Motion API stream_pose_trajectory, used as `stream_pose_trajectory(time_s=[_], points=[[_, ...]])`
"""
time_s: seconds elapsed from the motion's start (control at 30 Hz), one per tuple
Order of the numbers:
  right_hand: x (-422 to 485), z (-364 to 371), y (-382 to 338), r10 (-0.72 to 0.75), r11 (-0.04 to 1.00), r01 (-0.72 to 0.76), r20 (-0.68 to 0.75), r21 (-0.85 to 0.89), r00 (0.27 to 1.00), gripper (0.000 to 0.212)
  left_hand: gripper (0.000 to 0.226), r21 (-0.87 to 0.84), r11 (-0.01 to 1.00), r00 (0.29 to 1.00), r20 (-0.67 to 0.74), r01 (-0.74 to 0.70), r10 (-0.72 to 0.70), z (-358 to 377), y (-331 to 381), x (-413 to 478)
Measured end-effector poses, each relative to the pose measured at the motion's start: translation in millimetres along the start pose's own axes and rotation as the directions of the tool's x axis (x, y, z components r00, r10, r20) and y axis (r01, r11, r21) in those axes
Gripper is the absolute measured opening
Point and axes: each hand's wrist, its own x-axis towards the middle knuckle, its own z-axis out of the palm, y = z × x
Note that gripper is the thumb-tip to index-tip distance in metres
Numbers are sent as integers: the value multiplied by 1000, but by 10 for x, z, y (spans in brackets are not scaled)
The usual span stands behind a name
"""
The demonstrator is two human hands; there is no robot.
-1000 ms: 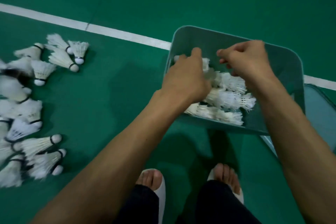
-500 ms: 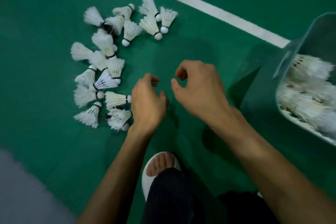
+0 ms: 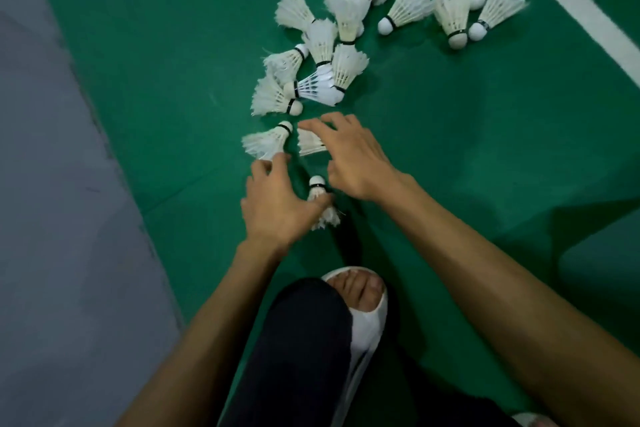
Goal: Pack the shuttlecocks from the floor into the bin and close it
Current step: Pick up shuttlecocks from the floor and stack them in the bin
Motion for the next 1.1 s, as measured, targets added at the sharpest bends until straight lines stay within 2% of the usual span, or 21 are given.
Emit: stream_pose_trajectory(time_s=[0.07,0.17,0.27,0.37,0.47,0.57,0.7,0.8,0.87,0.93,1.0,1.1], points=[[8,73,16,15,1000,-14,-90,15,996,65,103,108,994,997,70,15,-22,118,2,-102],[-65,89,64,69,997,-58,-218,57,973,44,100,255,967,999,44,-10,-2,275,44,-199],[-163,41,144,175,984,-152,-297,97,939,53,82,312,950,998,-65,5,16,412,116,-296],[-303,24,218,215,976,-194,-317,94,924,65,68,346,937,982,-153,-49,108,557,169,-392],[-423,35,268,216,976,-201,-329,80,919,41,50,290,950,979,-127,-114,157,644,253,-403],[-533,-32,329,298,954,-254,-407,161,863,25,40,191,970,979,-107,-151,173,622,368,-383],[-709,-187,409,381,923,-285,-518,258,766,23,33,17,984,975,-132,-177,178,451,522,-330],[-868,-343,448,464,883,-289,-592,370,659,20,32,-248,945,974,-122,-214,188,307,772,-269],[-1013,-512,476,523,850,-288,-644,440,559,18,30,-563,813,987,-33,-148,157,198,1056,-232],[-1191,-729,499,549,836,-296,-688,462,475,16,24,-774,628,978,66,-74,196,99,1384,-237],[-1382,-987,515,550,834,-293,-737,467,393,16,20,-868,496,954,134,-17,267,32,1717,-319],[-1698,-1369,530,534,842,-256,-796,474,283,15,16,-920,390,913,192,39,360,-43,2158,-560]])
